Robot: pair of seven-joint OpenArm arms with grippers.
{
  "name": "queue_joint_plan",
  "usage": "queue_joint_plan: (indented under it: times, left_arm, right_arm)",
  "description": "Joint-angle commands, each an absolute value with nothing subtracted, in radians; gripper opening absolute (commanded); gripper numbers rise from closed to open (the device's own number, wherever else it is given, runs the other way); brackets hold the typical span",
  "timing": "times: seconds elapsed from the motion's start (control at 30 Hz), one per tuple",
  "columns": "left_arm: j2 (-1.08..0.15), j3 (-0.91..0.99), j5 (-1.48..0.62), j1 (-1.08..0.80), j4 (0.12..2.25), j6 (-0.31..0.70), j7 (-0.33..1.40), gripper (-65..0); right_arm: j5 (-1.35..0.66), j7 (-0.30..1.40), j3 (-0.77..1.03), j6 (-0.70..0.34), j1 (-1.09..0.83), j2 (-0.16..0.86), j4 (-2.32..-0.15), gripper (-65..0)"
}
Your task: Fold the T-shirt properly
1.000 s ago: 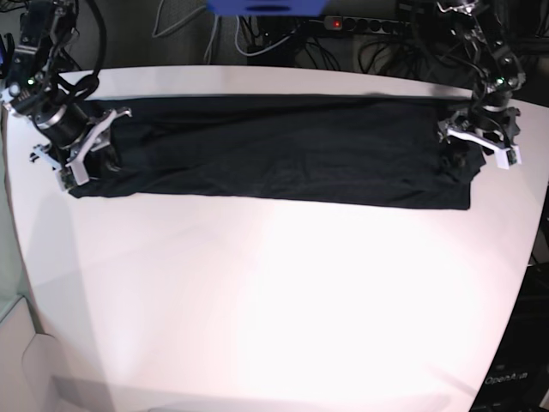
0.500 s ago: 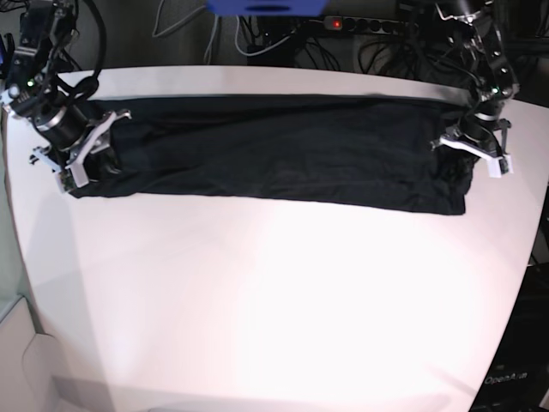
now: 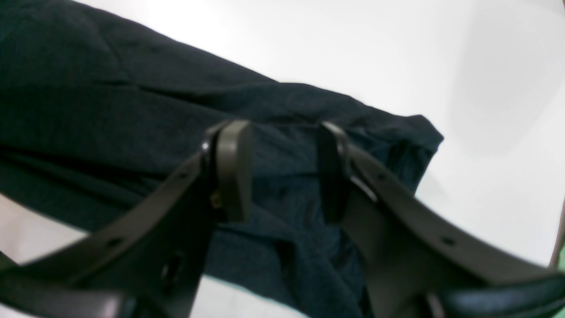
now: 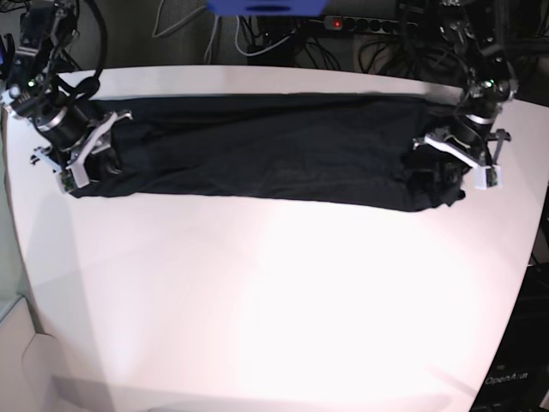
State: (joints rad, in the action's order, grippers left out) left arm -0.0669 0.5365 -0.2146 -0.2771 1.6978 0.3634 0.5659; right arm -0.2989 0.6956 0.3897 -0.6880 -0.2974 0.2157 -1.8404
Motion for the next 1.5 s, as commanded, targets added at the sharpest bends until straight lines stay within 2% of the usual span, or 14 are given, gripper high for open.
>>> queue_joint_plan:
  times: [0.0,0.2,0.37,0.6,0.77,0.87,1.0,1.1,1.47]
  left_arm:
    - [-0.074,0.527,-0.223,-0.274,1.736,0.367,0.562,-65.0]
    - [-0.036,0.458,-0.214,-0.274,1.837,0.364,0.598,-65.0]
    - [0.038,0.317,-0.044,-0.274,1.874,0.325,0.593,-65.0]
    - [0.137,0.131,0.145,-0.268,1.874,0.321,0.588,-65.0]
    - [0.157,0.01,0.257,-0.268,1.873,0.32,0.588,-65.0]
    - [0.157,-0.07,0.28,-0.268,1.868,0.297,0.588,-65.0]
    - [0.157,-0.191,0.283,-0.254,1.84,0.165,0.59,-65.0]
    - [0.157,-0.255,0.282,-0.226,1.787,0.111,0.591,-65.0]
    - [0.157,-0.392,0.283,-0.183,1.719,0.094,0.593,-65.0]
  right_arm:
    - [-0.312,0.674,0.394,-0.698,-0.294,0.226,-1.857,-39.2]
    - [-0.312,0.674,0.394,-0.698,-0.295,0.226,-1.859,-39.2]
    - [-0.312,0.674,0.394,-0.698,-0.295,0.226,-1.859,-39.2]
    - [-0.312,0.674,0.394,-0.698,-0.298,0.226,-1.86,-39.2]
    - [-0.312,0.676,0.394,-0.698,-0.298,0.226,-1.862,-39.2]
    - [-0.312,0.676,0.394,-0.698,-0.298,0.226,-1.862,-39.2]
    - [-0.312,0.676,0.392,-0.698,-0.3,0.226,-1.862,-39.2]
    - [-0.312,0.676,0.392,-0.698,-0.3,0.226,-1.86,-39.1]
    - [-0.312,0.676,0.392,-0.698,-0.302,0.229,-1.859,-39.1]
